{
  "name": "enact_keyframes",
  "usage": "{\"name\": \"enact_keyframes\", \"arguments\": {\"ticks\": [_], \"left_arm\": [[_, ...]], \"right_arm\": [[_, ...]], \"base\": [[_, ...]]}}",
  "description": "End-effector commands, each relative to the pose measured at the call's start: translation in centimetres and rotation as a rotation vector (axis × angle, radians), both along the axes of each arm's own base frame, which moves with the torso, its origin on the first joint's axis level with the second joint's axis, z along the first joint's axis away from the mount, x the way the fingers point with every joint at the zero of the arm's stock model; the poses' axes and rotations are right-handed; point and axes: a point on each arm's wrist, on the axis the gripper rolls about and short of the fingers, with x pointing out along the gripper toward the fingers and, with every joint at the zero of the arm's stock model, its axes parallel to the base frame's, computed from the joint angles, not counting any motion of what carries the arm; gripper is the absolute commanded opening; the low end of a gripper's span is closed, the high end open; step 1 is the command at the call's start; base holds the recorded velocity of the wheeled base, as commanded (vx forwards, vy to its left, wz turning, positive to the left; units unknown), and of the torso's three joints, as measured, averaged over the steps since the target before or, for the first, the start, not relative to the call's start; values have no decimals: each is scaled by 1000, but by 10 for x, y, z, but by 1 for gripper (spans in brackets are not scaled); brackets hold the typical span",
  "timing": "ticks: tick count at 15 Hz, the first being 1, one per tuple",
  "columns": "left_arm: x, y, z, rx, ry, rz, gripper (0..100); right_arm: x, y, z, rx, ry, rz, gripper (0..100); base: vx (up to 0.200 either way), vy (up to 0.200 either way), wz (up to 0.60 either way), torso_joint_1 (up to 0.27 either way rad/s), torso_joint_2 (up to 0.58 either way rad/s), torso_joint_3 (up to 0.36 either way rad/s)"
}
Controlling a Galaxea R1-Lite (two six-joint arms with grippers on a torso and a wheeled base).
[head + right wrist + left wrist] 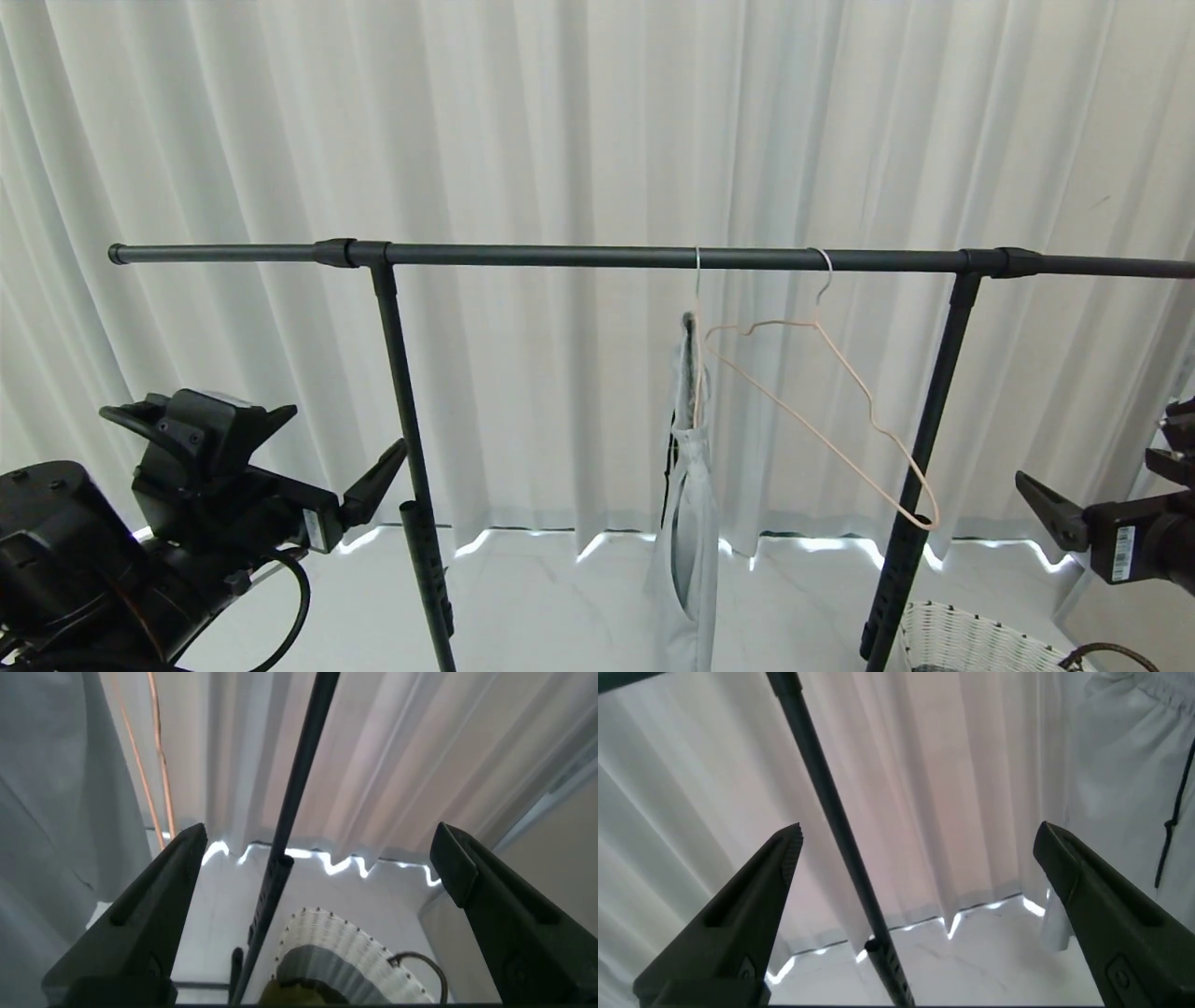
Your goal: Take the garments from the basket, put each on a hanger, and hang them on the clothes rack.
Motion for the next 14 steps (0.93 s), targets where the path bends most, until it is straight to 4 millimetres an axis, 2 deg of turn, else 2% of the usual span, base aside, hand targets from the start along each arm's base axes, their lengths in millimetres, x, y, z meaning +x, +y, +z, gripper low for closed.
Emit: {"name": "enact_keyframes", "arguments": {"ticks": [1, 5, 10, 14], "left_arm": [[-3, 0, 0, 1, 1, 0, 100], [-8, 1, -1, 3, 7, -1, 100], [7, -3, 8, 20, -51, 4, 100], [10, -2, 16, 18, -88, 133, 100]], "right_arm": [[1, 0, -1, -3, 6, 1, 100], [-1, -2, 0, -3, -2, -11, 100], [-1, -3, -3, -15, 7, -11, 100], [0, -3, -4, -22, 15, -13, 100]], "base": [[-200, 0, 0, 2, 2, 2], [-200, 0, 0, -2, 0, 7], [0, 0, 0, 0, 0, 0], [0, 0, 0, 0, 0, 0]]}}
